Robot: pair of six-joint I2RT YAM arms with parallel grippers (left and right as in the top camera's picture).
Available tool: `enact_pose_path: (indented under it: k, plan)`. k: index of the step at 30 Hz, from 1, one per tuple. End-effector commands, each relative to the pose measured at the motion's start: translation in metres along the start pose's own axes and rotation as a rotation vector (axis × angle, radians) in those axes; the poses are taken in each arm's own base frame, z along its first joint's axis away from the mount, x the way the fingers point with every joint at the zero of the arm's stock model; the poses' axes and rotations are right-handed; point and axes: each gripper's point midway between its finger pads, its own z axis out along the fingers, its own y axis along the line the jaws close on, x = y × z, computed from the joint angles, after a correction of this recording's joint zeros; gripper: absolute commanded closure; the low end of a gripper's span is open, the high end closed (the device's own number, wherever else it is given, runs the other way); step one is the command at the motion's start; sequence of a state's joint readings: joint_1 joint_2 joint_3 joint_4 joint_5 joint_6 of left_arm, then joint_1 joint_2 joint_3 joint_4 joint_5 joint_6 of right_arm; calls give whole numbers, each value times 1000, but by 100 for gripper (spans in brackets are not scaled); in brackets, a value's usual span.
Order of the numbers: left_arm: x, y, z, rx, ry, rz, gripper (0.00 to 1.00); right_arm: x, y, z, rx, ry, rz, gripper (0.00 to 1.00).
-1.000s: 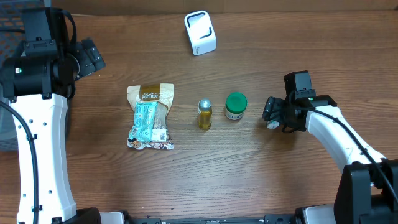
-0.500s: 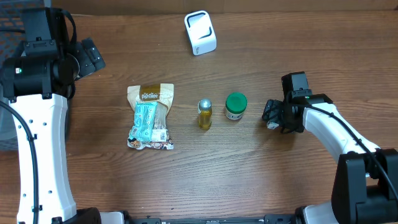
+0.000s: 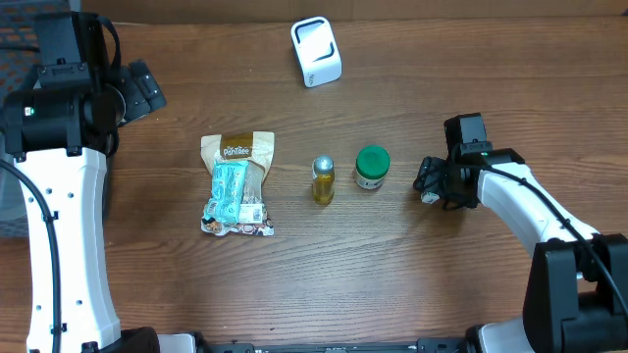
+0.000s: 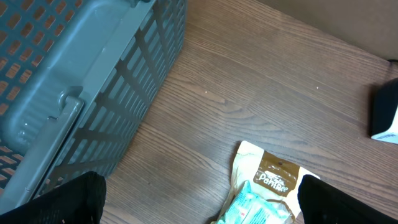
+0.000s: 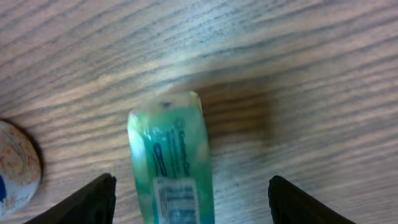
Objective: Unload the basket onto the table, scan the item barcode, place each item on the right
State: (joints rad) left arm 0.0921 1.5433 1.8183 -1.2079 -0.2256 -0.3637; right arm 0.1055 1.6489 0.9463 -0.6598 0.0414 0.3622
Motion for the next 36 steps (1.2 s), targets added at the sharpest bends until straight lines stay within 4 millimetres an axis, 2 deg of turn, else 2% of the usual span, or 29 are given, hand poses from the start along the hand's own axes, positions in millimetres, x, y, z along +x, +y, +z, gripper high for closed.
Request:
enact_pose_path:
  k: [1, 4, 7, 9, 10, 12, 13, 14, 16, 18, 21, 23, 27, 28, 29, 30, 31, 33, 34, 35, 36]
  plan:
    - [-2, 3, 0, -16, -8, -4, 0, 9, -5, 11, 10, -1, -3, 25]
    - [-2, 3, 0, -16, -8, -4, 0, 9, -5, 15, 3, -14, -3, 31]
    - [-2, 3, 0, -16, -8, -4, 0, 8, -4, 15, -3, -18, -3, 43]
    - [-2, 3, 0, -16, -8, -4, 0, 8, -4, 15, -2, -19, -3, 59]
    - [-2, 3, 0, -16, -8, -4, 0, 8, -4, 15, -1, -19, -3, 73]
    - [-2, 3, 0, -16, -8, -4, 1, 8, -5, 15, -1, -19, -3, 90]
    - [-2, 3, 0, -16, -8, -4, 0, 8, -5, 15, -1, -19, -3, 91]
    - [-2, 3, 0, -16, -8, -4, 0, 8, -5, 15, -1, -19, -3, 91]
    - [-2, 3, 0, -16, -8, -4, 0, 7, -5, 15, 2, -21, -3, 71]
    - [-2, 3, 0, -16, -8, -4, 0, 7, -5, 15, 2, -21, -3, 64]
    - [-2, 3, 0, -16, -8, -4, 0, 6, -4, 15, -2, -28, -3, 48]
    - [-2, 3, 0, -16, -8, -4, 1, 3, -3, 15, -6, -39, -2, 45]
    - [-2, 3, 0, -16, -8, -4, 1, -6, 1, 14, -24, -77, -1, 45]
    - [-2, 3, 0, -16, -8, -4, 0, -9, 2, 14, -27, -87, -1, 48]
    - [-2, 3, 0, -16, -8, -4, 0, -11, 2, 14, -26, -95, -1, 57]
    - [-2, 3, 0, -16, -8, -4, 0, -13, 0, 14, -14, -105, 1, 74]
    - [-2, 3, 0, -16, -8, -4, 0, -13, -2, 14, -1, -110, 1, 83]
    - [-2, 3, 0, -16, -8, -4, 0, -13, -3, 14, 3, -110, 1, 83]
    - [-2, 3, 0, -16, -8, -4, 0, -13, -3, 14, 2, -110, 1, 68]
    - [-2, 3, 0, -16, -8, -4, 0, -13, -3, 14, 2, -109, 1, 49]
    - [-2, 3, 0, -16, -8, -4, 1, -13, -3, 14, 2, -109, 1, 41]
